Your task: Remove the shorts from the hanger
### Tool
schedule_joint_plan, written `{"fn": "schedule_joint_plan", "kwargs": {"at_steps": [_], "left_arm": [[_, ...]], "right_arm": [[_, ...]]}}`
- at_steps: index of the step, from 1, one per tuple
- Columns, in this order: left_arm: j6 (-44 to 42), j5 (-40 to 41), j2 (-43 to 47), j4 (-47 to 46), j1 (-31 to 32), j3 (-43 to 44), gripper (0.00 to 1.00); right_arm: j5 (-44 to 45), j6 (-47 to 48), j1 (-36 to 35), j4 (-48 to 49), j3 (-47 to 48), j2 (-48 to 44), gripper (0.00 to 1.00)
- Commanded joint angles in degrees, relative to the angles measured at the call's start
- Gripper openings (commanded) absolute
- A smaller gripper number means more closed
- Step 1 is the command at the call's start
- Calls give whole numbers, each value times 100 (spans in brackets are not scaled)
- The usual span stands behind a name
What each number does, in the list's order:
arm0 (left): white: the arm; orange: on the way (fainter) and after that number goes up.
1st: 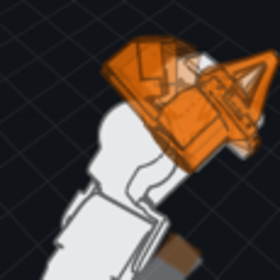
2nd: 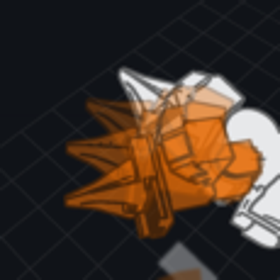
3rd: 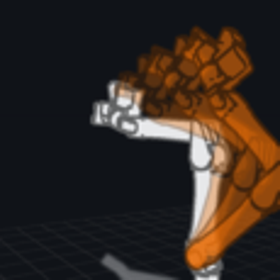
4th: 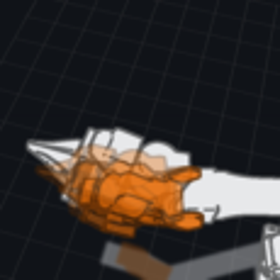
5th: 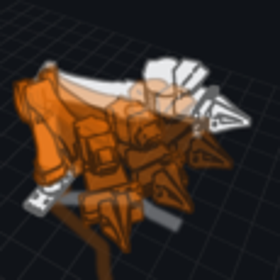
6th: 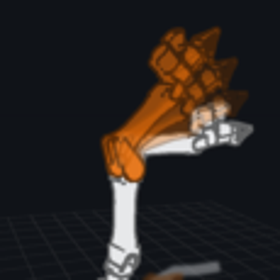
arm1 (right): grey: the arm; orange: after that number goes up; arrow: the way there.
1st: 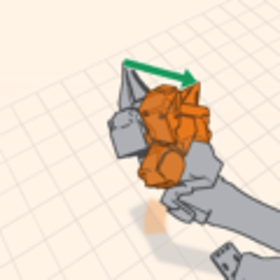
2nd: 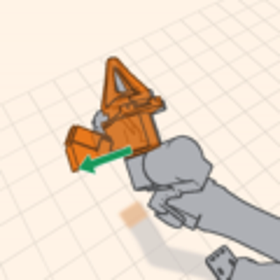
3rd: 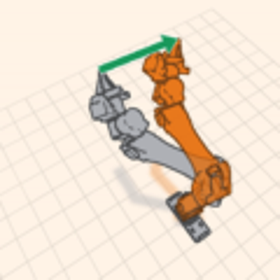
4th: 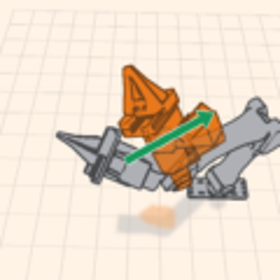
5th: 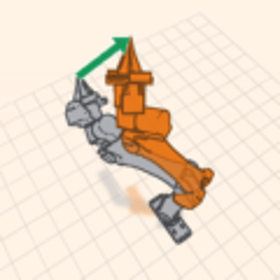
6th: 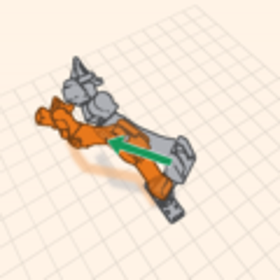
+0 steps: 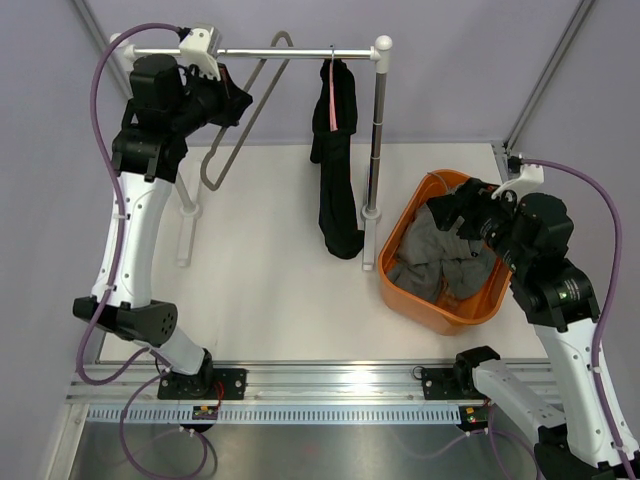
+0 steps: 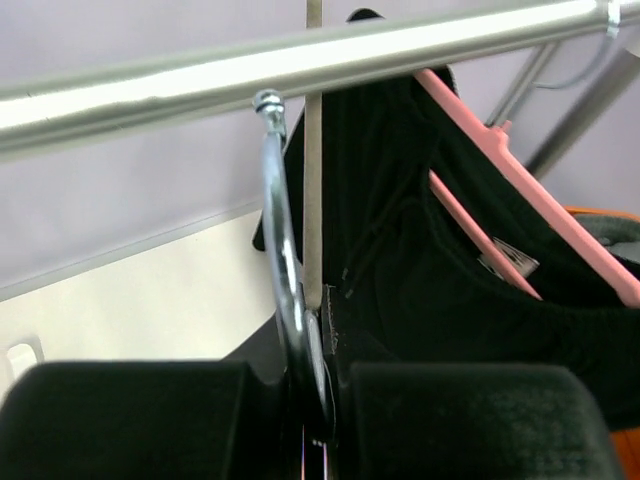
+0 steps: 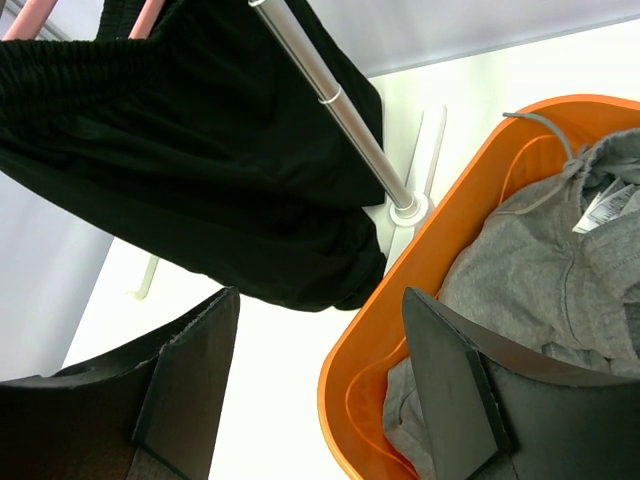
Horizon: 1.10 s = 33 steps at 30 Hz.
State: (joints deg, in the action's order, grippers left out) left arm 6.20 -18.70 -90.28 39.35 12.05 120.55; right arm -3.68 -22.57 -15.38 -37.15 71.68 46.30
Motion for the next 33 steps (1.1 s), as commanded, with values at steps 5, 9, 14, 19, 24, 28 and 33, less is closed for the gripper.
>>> {"fn": "schedule_joint_plan", "kwargs": {"at_steps": [5,9,14,19,24,28,33], "left_arm": [[171,822,-516,-560,-19,610,0],[163,1035,-666,-824,-19,706,0],[92,1175,-1035,-727,-19,1295,0],[40,1246,-1254,-710,-19,1427,1],[-4,1360,-1422,-543,-28,1445,0],[-48,1448,-1492,-499,-19,1348,0],[-66,1518,-1475,-437,-19,1190,2]], "right_arm": [[-247,182,8,217,346,168,75],[-308,191,8,217,426,239,74],[-308,209,0,181,426,309,74],[-291,191,8,181,364,300,74],[-317,183,0,146,390,326,74],[-352,165,8,129,417,327,74],[-405,139,0,111,391,335,74]]}}
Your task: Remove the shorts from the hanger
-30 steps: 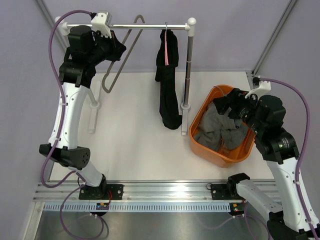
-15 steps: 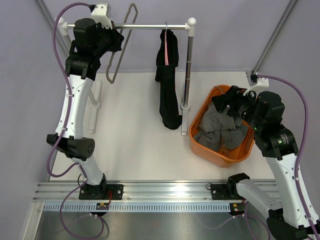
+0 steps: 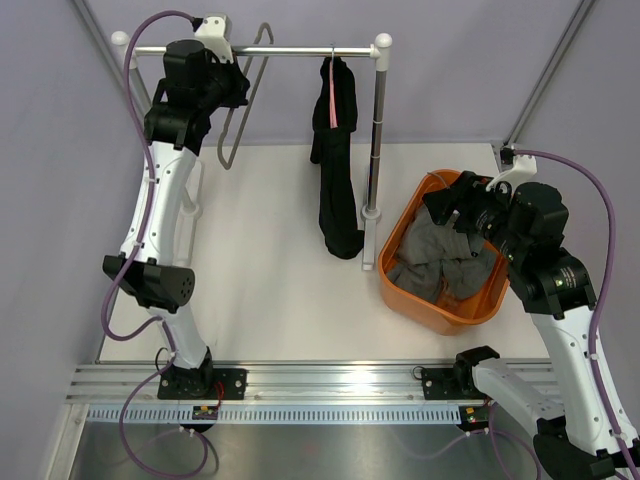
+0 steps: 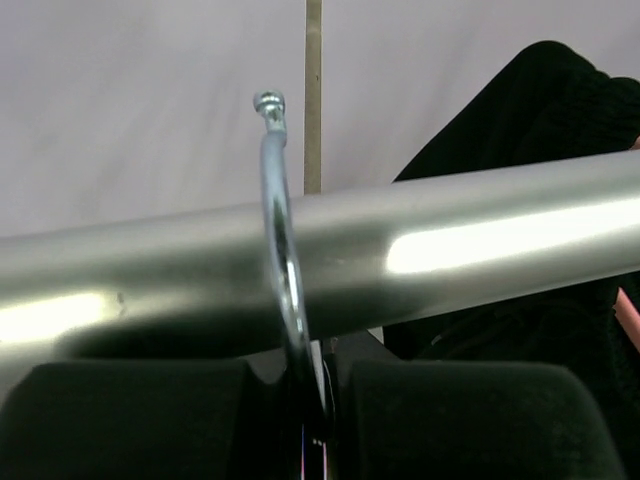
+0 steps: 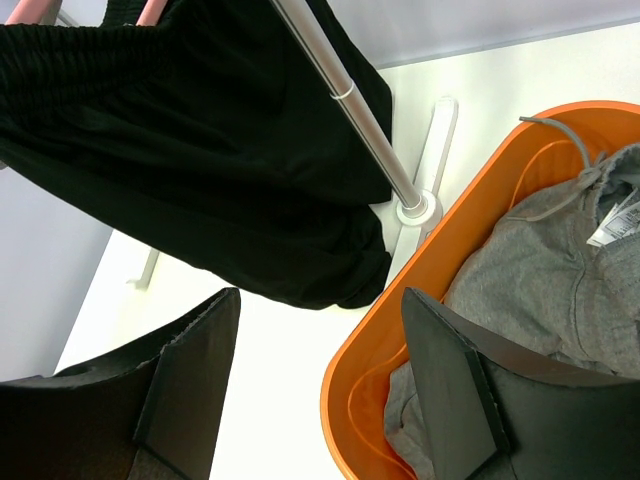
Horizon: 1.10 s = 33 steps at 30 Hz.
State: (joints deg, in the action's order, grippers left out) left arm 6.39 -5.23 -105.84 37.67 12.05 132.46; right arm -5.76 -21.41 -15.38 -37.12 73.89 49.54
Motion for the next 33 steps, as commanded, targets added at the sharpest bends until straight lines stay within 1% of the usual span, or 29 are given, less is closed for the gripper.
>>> {"fn": "schedule_joint_plan", "kwargs": {"at_steps": [1,4,11,20,26,29,31,33], "left_arm": [[-86,181,99,-269,-19,-80,3],[-77,207,239,-348,-19,-247,3],[-77,286,468,-339,-19,-335,11],[-50,269,898,-524,-10,-818,31],[-68,295,1197,-594,34,-1038,36],[-121,426,1496,-673,78,-1222,39],[-147,506,1750,-761,121,-1337,41],[-191,725,1909,-779,148,-1425,46]], "right_arm": [[-206,23,8,100,170,12,73],[-198,40,8,74,161,3,73],[-189,32,8,4,205,-49,73],[-171,23,8,-76,196,-146,73],[-136,14,8,-137,179,-225,73],[-118,14,0,-155,152,-278,73],[-101,5,8,-163,135,-313,73],[-101,5,8,-181,126,-331,73]]}}
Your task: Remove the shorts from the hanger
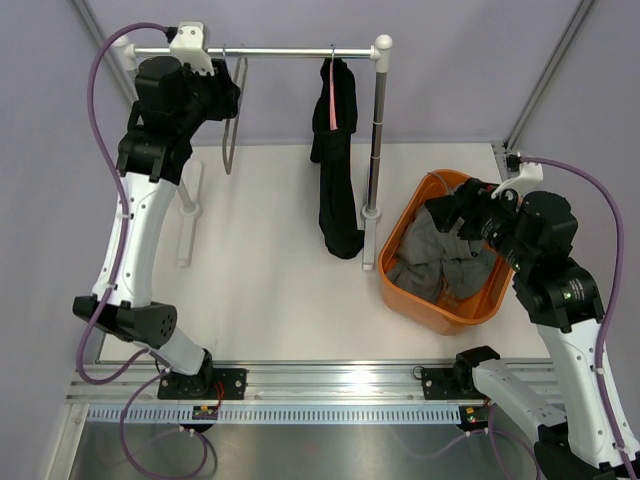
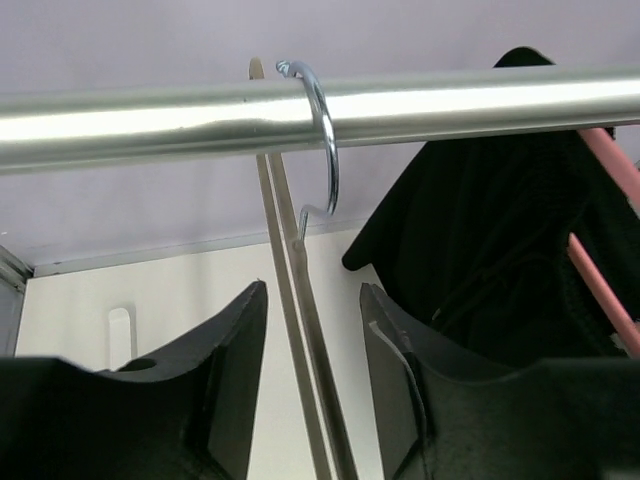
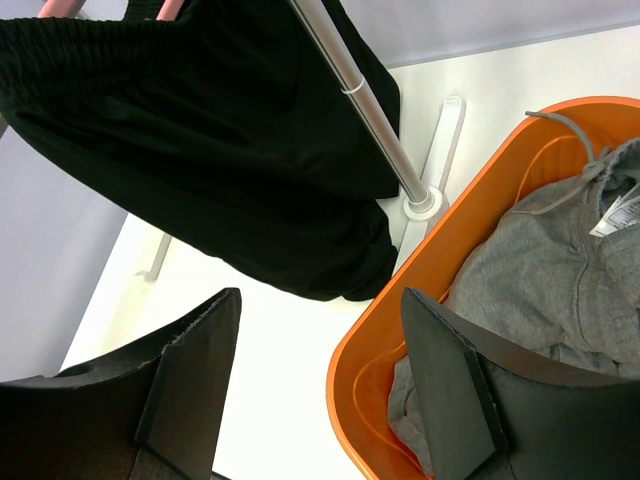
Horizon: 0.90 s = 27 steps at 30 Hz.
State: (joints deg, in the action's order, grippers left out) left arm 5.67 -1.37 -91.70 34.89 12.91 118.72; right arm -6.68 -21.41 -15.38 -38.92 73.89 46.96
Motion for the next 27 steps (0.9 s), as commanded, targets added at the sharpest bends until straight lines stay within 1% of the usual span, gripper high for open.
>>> {"fn": "schedule_joint_plan", "kwargs": {"at_steps": [1,4,6,9,10,12,13,14,15,17,18,19,22,25,27], "left_arm": [[-136,434,652,-519,80,-76,47],[-110,593,907,-598,124,-208,53],[-23,629,1267,-825,168,-496,54],[65,655,1812,-1265,431,-980,54],[48,751,1892,-1318,710,-1034,54],[-48,900,1989,-1389,1054,-1052,54],[-75,1040,1981,-1398,1404,-1026,54],[-110,1103,1937,-1415,1564,-991,54],[-154,1225,1806,-1433,1879,-956,54],[-207,1340,1595,-1354,2180,-746,53],[-268,1445,1350,-1328,2329,-658,53],[-294,1629,1235,-1319,2591,-587,52],[-321,1858,823,-1415,2944,-376,51],[-339,1939,375,-1608,3121,-157,50],[-330,1921,119,-1617,3191,177,49]], "right_arm": [[-9,-12,8,-2,117,-82,73],[8,-12,8,-28,100,-117,73],[35,-4,0,-37,82,-143,73],[61,-12,8,-46,56,-187,73],[61,-30,0,-46,29,-205,73],[44,-30,0,-37,12,-213,73],[44,-56,8,-37,3,-222,73],[44,-56,8,-37,-15,-222,73],[44,-65,8,-37,-23,-222,73],[44,-74,8,-55,-41,-240,73],[52,-74,8,-72,-41,-249,73],[70,-65,0,-81,-32,-249,73],[96,-21,0,-204,64,-223,73],[105,5,8,-283,170,-231,73],[132,31,8,-327,179,-257,73]]}}
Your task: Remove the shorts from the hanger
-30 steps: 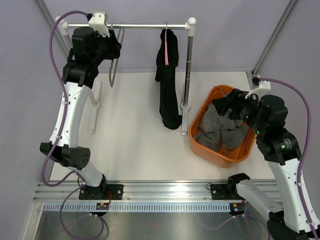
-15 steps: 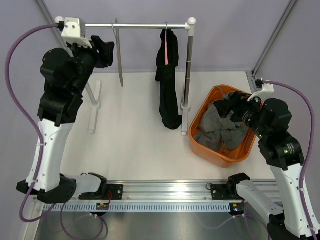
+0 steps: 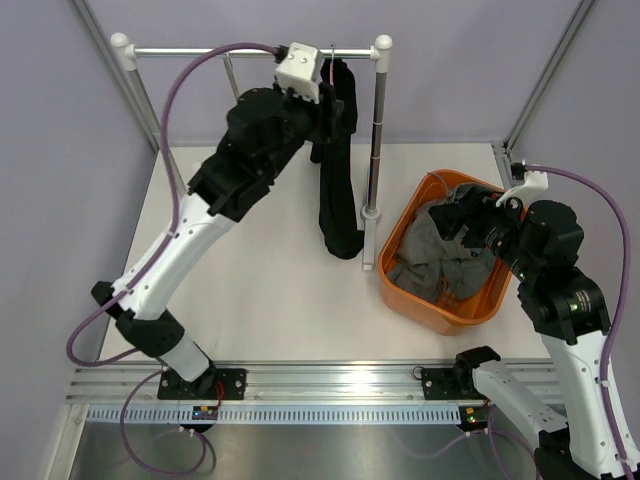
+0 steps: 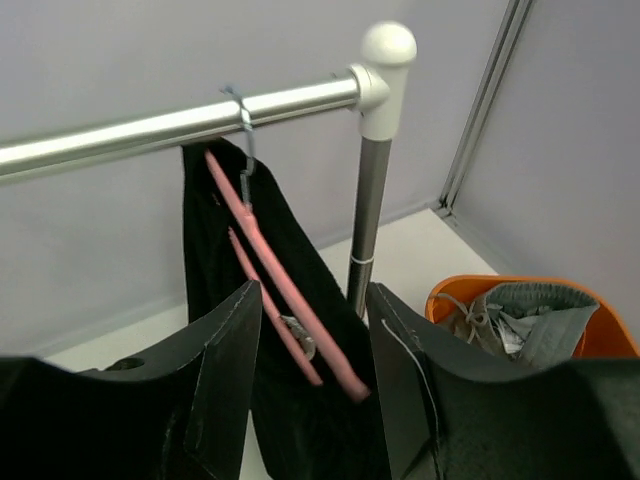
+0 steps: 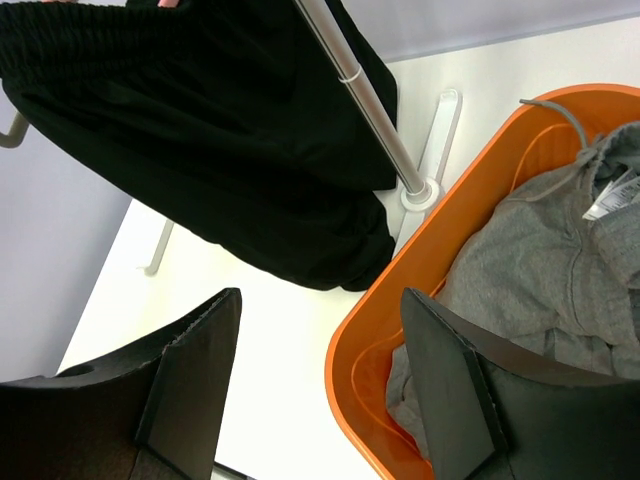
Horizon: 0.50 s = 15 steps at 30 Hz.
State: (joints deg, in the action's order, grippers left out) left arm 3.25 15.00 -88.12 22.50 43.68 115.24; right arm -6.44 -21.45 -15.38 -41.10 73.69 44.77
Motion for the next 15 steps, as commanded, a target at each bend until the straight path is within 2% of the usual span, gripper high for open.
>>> {"fn": "schedule_joint_plan", "kwargs": {"at_steps": [1,15], "left_arm": [[-96,292,-485,-378,132,630,49],[-685,864,-1637,-536,158,1685,51]], "right_arm": [[134,45,8,-117,190,-48,73],[239,185,8,-337,286,-144,73]]}}
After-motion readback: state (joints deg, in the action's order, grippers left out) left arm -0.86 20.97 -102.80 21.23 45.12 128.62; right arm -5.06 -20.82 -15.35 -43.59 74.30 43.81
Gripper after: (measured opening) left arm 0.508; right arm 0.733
